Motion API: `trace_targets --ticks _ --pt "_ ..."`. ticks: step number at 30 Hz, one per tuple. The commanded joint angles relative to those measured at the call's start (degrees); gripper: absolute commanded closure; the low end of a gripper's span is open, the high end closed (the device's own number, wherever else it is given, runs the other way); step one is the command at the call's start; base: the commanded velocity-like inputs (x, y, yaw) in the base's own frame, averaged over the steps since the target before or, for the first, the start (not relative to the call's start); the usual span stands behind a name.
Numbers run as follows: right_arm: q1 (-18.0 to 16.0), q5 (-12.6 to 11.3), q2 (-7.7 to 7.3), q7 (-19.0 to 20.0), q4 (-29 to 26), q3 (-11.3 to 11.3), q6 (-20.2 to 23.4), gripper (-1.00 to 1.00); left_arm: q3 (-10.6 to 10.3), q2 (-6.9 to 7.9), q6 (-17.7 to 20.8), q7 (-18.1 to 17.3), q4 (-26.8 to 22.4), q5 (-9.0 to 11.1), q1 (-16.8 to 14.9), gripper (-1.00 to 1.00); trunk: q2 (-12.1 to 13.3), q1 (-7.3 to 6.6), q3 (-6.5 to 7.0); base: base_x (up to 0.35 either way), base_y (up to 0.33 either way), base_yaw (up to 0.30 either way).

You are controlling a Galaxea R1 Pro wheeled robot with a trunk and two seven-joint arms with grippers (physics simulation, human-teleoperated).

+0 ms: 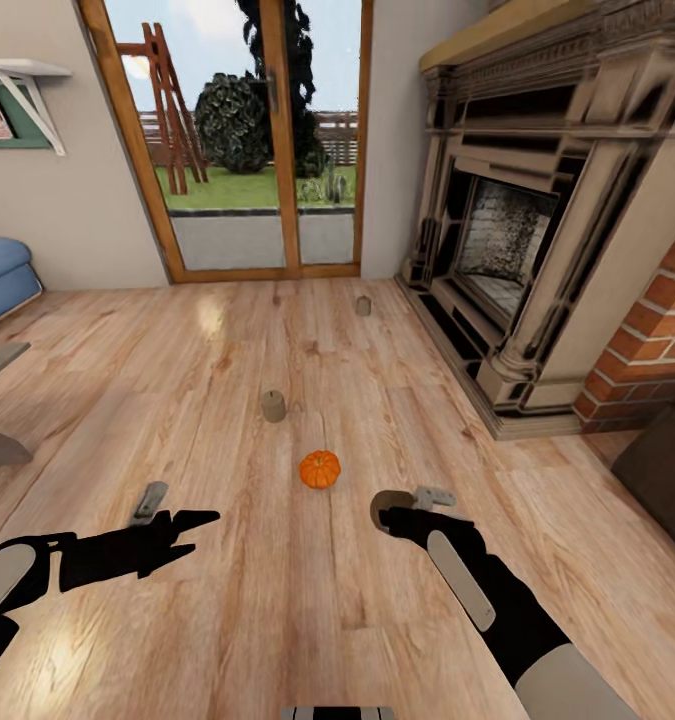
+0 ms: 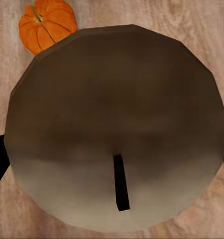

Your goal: Place each of the two pumpkins and all three candles from the living room inside a cabinet in the living room (use any cabinet), then make sure every cabinet is closed, and position the cauldron so it is next to a table in the living room.

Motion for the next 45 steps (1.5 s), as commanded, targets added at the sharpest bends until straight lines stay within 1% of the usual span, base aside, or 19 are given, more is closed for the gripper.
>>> trace_targets --ticks 1,4,5,6,10,18,20,21,22,24,26,28,29,30,32,34,36,39,45 --pt "-0.04 -0.68 -0.07 -0.65 -0.10 0.19 0.06 1.00 -0.02 0.03 0.00 0.64 -0.03 0.09 -0.03 -1.00 0.00 -0.03 0.18 0.000 0.000 0.000" --pt "-0.04 -0.65 -0.04 -0.67 0.03 0.19 0.08 1.00 0.02 0.02 -0.07 0.82 0.11 -2.06 -0.03 -1.00 0.04 -0.11 0.84 0.000 0.000 0.000" --pt "-0.04 -0.66 -0.04 -0.68 0.35 0.19 0.05 1.00 0.10 0.01 -0.13 0.82 0.19 -4.88 -0.03 -1.00 0.05 -0.14 1.06 0.000 0.000 0.000" --pt "-0.04 -0.64 -0.02 -0.68 0.44 0.19 0.02 1.00 0.16 0.01 -0.15 0.81 0.20 -5.26 -0.03 -1.00 0.06 -0.16 1.29 0.000 0.000 0.000" --pt "-0.04 -0.60 0.01 -0.68 0.61 0.19 -0.08 1.00 0.84 -0.05 -0.17 0.81 0.29 -5.87 -0.03 -1.00 0.12 -0.26 2.17 0.000 0.000 0.000" --pt "-0.04 -0.60 0.02 -0.68 0.67 0.24 -0.23 1.00 1.00 -0.08 -0.19 0.90 0.38 -6.12 -0.03 -1.00 0.22 -0.47 3.94 0.000 0.000 0.000" --pt "-0.04 -0.60 0.02 -0.69 0.70 0.26 -0.30 1.00 1.00 -0.11 -0.41 1.50 0.44 -6.86 -0.03 -1.00 0.25 -0.52 4.39 0.000 0.000 0.000" --pt "-0.04 -0.60 0.02 -0.69 0.71 0.26 -0.30 1.00 1.05 -0.14 -0.55 2.36 0.45 -7.55 -0.03 -1.00 0.26 -0.55 4.61 0.000 0.000 0.000" --pt "-0.04 -0.60 0.02 -0.68 0.72 0.27 -0.31 1.00 1.29 -0.23 -1.05 4.51 0.47 -8.69 -0.03 -1.00 0.28 -0.57 4.83 0.000 0.000 0.000" --pt "-0.04 -0.59 0.02 -0.71 0.72 0.27 -0.33 1.00 1.57 -0.29 -2.59 8.70 0.47 -9.72 -0.03 -1.00 0.30 -0.63 5.27 0.000 0.000 0.000" --pt "-0.04 -0.57 0.02 -0.75 0.78 0.27 -0.41 1.00 1.56 -0.36 -4.89 14.36 0.48 -10.24 -0.03 -1.00 0.33 -0.68 5.72 0.000 0.000 0.000" --pt "-0.04 -0.55 0.02 -0.76 0.80 0.27 -0.48 1.00 1.36 -0.79 -7.05 21.06 0.43 -10.45 -0.03 -1.00 0.36 -0.73 6.16 0.000 0.000 0.000" --pt "-0.04 -0.55 0.02 -0.76 0.80 0.27 -0.49 1.00 1.29 -1.43 -7.70 24.21 0.43 -10.50 -0.03 -1.00 0.37 -0.75 6.38 0.000 0.000 0.000" --pt "-0.04 -0.54 0.02 -0.76 0.84 0.27 -0.50 1.00 1.30 -2.38 -8.13 26.90 0.42 -10.56 -0.03 -1.00 0.37 -0.75 6.38 0.000 0.000 0.000" --pt "-0.04 -0.55 0.02 -0.78 1.05 0.27 -0.57 1.00 1.36 -4.32 -8.57 30.31 0.19 -10.61 -0.08 -1.00 0.37 -0.75 6.38 0.000 0.000 0.000" --pt "-0.04 -0.57 0.02 -0.77 1.40 0.24 -0.61 1.00 1.36 -5.46 -8.75 31.70 0.00 -10.60 -0.10 -1.00 0.37 -0.75 6.38 0.000 0.000 0.000" --pt "-0.04 -0.55 0.02 -0.77 1.67 0.20 -0.67 1.00 1.35 -5.98 -8.83 32.22 -0.07 -10.60 -0.12 -1.00 0.37 -0.75 6.38 0.030 0.000 0.000" --pt "-0.04 -0.52 0.02 -0.77 1.77 0.19 -0.69 1.00 1.35 -6.22 -8.82 32.39 -0.12 -10.60 -0.12 -1.00 0.37 -0.75 6.38 0.220 0.000 0.000" --pt "-0.04 -0.51 0.02 -0.73 1.78 0.27 -0.78 1.00 1.35 -6.23 -8.79 32.36 -0.13 -10.60 -0.14 -1.00 0.37 -0.75 6.38 0.324 0.000 0.000"
